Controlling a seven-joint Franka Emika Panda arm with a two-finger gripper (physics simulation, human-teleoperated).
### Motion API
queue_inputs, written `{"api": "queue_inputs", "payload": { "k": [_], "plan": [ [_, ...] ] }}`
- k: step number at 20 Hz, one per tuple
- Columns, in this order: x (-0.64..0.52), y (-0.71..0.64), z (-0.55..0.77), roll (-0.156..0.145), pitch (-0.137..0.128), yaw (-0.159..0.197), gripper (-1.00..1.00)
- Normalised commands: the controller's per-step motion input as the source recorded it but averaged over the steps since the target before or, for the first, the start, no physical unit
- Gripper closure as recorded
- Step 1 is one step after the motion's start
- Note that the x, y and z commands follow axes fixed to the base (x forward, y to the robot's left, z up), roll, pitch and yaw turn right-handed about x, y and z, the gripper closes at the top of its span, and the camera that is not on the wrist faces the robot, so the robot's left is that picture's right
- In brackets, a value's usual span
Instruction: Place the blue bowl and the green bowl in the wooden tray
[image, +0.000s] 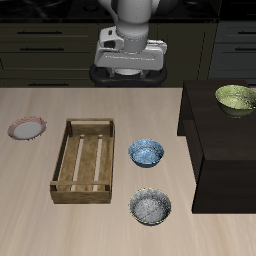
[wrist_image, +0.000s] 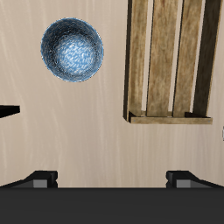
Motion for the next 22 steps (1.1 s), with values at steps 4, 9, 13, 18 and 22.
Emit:
{"api": "queue_inputs", "payload": {
  "k": [4, 9, 13, 18, 22],
  "plan": [
    [0.29, -0.02, 0.04, 0.001, -0.02, -0.009, -1.0],
    [0.42, -0.03, 0.01, 0.008, -0.04, -0.003, -1.0],
    [0.34, 0.05, -0.07, -0.009, -0.043, 0.022, -1.0],
    [0.32, 0.13, -0.2, -0.019, 0.017, 0.008, -1.0],
    [0.24, 0.18, -0.19, 0.012, 0.019, 0.005, -1.0]
  ]
}}
